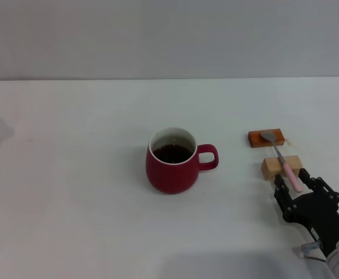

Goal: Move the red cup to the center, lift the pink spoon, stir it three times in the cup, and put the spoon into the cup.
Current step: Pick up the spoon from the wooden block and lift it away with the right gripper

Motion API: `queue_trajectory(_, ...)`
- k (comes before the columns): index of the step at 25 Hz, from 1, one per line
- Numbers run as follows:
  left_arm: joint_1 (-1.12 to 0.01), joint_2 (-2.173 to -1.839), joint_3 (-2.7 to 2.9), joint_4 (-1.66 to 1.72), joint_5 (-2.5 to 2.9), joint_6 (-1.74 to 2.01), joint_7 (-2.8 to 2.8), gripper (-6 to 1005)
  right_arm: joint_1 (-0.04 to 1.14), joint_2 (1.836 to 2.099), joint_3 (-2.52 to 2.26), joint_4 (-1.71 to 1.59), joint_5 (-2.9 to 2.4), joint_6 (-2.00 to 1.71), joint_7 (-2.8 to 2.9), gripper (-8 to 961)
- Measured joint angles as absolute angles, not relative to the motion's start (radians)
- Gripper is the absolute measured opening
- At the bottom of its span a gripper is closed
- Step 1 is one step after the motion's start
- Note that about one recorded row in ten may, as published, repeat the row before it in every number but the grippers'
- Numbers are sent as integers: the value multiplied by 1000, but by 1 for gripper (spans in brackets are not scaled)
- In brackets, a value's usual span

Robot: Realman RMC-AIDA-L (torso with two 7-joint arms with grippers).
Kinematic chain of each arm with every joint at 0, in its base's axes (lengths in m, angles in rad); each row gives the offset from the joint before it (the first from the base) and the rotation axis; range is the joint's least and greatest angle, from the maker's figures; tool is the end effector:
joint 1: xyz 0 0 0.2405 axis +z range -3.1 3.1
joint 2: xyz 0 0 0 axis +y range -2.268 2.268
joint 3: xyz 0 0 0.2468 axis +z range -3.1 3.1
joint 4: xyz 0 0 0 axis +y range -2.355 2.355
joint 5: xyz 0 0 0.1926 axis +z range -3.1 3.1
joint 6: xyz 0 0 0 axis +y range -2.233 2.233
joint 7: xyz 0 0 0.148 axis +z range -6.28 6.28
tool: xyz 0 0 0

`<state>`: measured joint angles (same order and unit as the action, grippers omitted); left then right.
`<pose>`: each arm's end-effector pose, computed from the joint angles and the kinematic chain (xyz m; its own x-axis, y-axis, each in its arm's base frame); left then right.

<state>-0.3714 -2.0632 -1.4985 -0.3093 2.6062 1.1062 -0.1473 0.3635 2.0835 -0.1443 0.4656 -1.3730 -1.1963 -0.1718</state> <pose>-0.3309 0.3345 0.0710 0.6316 -0.1945 0.7505 0.7753 0.1641 -0.6099 0.2992 0.2435 -0.0863 0.7335 -0.1807 -0.6552 -0.6779 -0.2633 -0.6863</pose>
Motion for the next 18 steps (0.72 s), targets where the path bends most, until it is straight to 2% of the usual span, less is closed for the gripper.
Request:
queue_trajectory(9,-368,-2063,-1498,-310,2606,1109,-147,-2,366,2085,-144,468,-1370,-1196,-172,495)
queue_trajectory(14,-361,-2063,-1497,-310,2606,1119,-152,-2,367,2085,-143,466,-1369,-1187,-172,354)
queue_trajectory(18,-358,-2063,-1497,-310,2606,1120,-154,-2,367,2085,-130,464,-1369,-1176,-172,356)
